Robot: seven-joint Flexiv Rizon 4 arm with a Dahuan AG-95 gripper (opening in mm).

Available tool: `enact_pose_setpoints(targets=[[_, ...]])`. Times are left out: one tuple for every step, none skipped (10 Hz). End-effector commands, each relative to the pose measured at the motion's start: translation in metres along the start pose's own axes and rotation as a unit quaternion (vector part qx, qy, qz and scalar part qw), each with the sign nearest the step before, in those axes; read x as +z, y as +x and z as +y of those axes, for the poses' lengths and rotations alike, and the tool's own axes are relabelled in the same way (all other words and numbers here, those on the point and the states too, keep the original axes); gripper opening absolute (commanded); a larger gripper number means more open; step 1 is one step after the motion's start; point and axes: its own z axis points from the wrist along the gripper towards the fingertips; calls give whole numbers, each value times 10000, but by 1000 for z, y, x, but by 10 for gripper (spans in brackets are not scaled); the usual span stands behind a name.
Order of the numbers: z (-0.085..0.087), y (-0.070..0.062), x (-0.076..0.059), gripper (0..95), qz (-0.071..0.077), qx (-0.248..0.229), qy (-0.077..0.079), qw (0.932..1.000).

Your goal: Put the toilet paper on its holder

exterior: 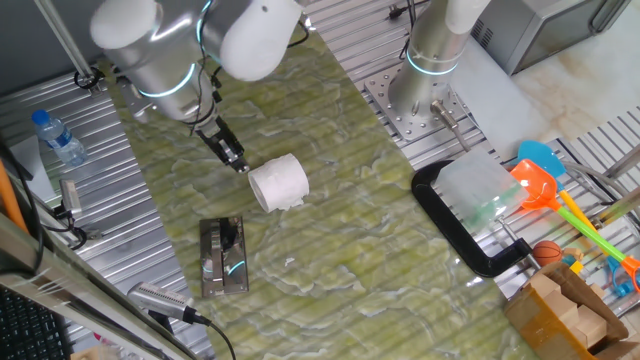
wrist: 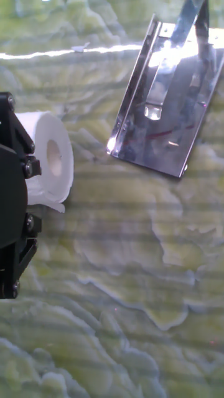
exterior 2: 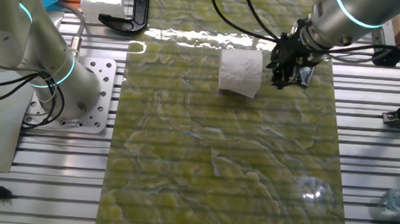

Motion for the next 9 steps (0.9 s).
enact_pose_setpoints(targets=[[0, 2, 0, 570, -103, -109, -2, 9999], [0, 2, 0, 570, -146, -94, -15, 9998], [0, 2, 0, 760, -260, -79, -98, 9996], [0, 2, 0, 760, -404, -64, -210, 9989], [0, 2, 0, 950, -422, -48, -220, 9989], [0, 2, 0, 950, -425, -43, -219, 9988], [0, 2, 0, 950, -387, -42, -224, 9990], [0, 2, 0, 950, -380, -46, -225, 9990], [0, 2, 0, 950, -338, 3, -223, 9992]])
